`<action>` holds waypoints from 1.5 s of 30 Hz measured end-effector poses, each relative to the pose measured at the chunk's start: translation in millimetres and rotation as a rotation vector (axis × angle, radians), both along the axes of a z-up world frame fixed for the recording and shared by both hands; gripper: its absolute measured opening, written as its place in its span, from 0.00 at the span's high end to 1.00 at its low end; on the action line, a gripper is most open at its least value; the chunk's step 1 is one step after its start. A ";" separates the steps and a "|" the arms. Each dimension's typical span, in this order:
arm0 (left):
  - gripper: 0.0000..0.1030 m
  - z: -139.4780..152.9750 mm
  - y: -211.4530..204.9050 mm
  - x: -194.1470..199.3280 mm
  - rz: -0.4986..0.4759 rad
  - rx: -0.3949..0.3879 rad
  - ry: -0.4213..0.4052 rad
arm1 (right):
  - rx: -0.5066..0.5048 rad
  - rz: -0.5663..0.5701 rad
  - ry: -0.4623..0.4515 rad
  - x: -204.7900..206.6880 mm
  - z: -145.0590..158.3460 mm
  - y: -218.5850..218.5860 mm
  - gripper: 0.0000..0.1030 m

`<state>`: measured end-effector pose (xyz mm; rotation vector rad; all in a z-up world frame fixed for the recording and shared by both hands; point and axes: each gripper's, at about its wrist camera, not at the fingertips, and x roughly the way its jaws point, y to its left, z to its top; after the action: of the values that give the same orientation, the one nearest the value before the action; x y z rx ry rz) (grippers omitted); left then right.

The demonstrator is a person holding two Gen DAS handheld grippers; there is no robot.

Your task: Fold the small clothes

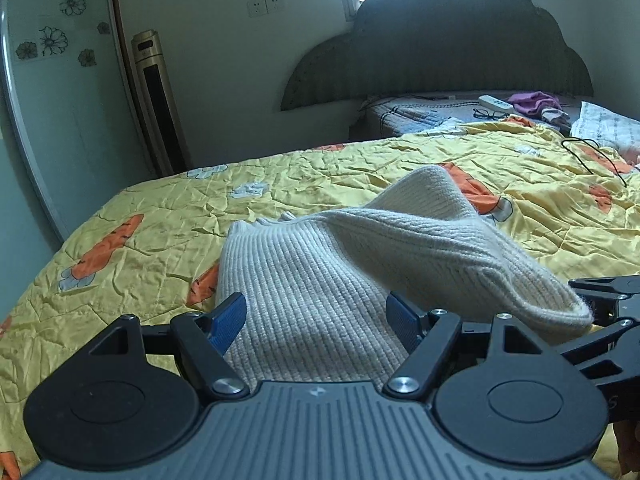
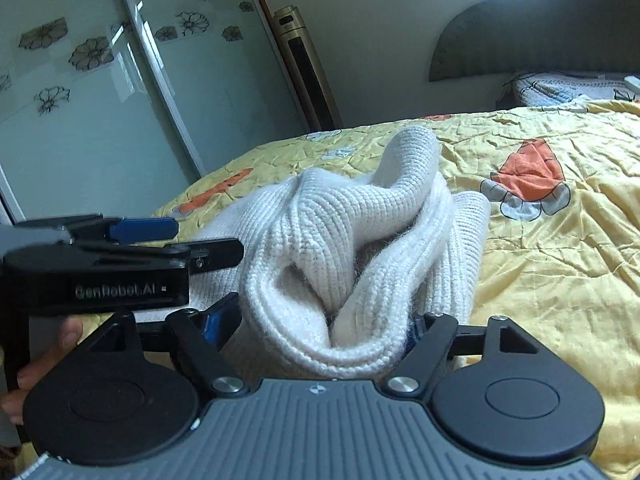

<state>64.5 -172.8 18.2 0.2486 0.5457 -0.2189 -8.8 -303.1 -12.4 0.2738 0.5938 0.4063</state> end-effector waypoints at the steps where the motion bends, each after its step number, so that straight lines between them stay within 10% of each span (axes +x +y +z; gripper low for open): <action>1: 0.25 -0.8 1.5 -1.3 0.001 0.008 -0.004 | -0.008 0.003 -0.001 0.5 -1.2 1.9 0.19; 6: 0.25 -4.8 11.6 -0.5 -0.001 0.014 0.023 | -0.072 0.024 -0.001 -0.8 0.2 3.9 0.29; 11: 0.25 -13.7 18.0 0.1 0.005 0.020 0.052 | -0.099 0.018 0.005 -7.7 3.5 -11.5 0.68; 16: 0.24 -17.5 17.2 -0.8 -0.009 0.035 0.059 | -0.172 0.118 0.020 -18.0 3.5 -10.6 0.75; 22: 0.24 -15.8 19.9 -2.2 -0.014 0.031 0.058 | -0.166 0.087 -0.018 -25.0 10.8 -24.4 0.47; 26: 0.24 -13.0 28.1 -5.4 -0.031 0.004 0.067 | -0.221 -0.046 -0.084 -30.4 20.1 -33.4 0.06; 43: 0.25 -25.8 33.5 -15.4 -0.054 0.025 0.066 | -0.087 -0.066 -0.153 -15.7 19.2 -9.2 0.03; 45: 0.25 -26.0 32.8 -16.5 -0.052 0.024 0.065 | -0.218 -0.153 -0.127 -12.5 15.9 -4.1 0.03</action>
<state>48.1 -140.0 -7.8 0.2801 0.6069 -0.2711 -21.3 -307.1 3.5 0.0833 0.4844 0.2068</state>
